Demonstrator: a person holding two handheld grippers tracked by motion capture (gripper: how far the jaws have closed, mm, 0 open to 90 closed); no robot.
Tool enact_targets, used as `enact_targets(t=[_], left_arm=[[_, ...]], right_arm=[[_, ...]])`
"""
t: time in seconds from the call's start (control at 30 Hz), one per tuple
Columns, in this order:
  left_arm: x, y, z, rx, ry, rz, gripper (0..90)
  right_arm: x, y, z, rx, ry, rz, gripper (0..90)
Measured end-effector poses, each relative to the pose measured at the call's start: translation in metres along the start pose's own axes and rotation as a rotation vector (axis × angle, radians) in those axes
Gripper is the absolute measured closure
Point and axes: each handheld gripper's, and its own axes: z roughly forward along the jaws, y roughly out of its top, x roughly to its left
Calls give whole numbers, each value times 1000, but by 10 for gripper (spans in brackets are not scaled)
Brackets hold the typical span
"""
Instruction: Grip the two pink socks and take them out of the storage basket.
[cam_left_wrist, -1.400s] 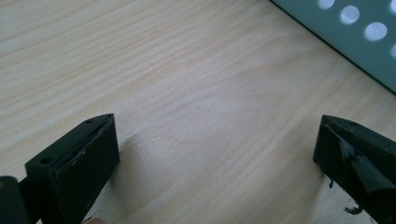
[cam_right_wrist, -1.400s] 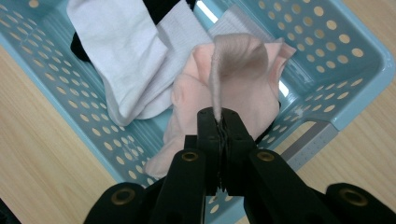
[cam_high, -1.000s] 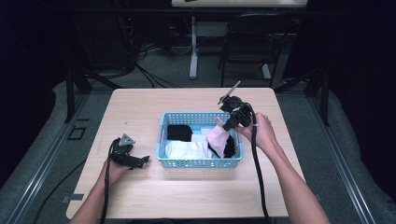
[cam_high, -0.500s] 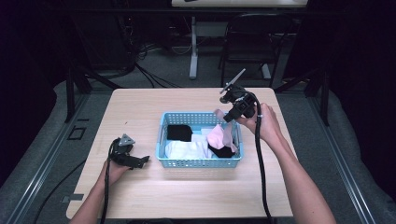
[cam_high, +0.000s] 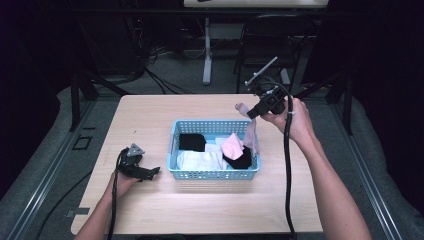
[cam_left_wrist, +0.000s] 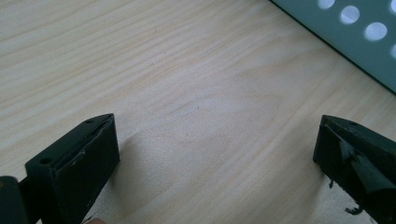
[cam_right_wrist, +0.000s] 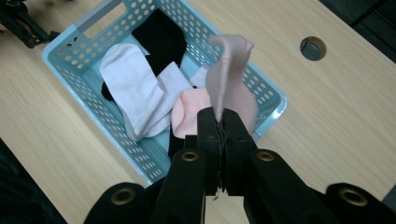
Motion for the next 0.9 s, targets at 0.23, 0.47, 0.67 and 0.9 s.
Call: enact_targets(t=[0.23, 0.47, 0.67, 0.9], left_arm=[[0, 0, 0, 0, 0, -1, 1], [0, 0, 0, 0, 1, -1, 1], [0, 0, 0, 0, 1, -1, 1], [0, 0, 0, 0, 1, -1, 1]], right_arm=[[-15, -8, -22, -5, -31, 36, 879], [-32, -23, -38, -17, -68, 79, 879], [-48, -39, -41, -16, -94, 121, 879], [-69, -62, -32, 4, -111, 183, 879]])
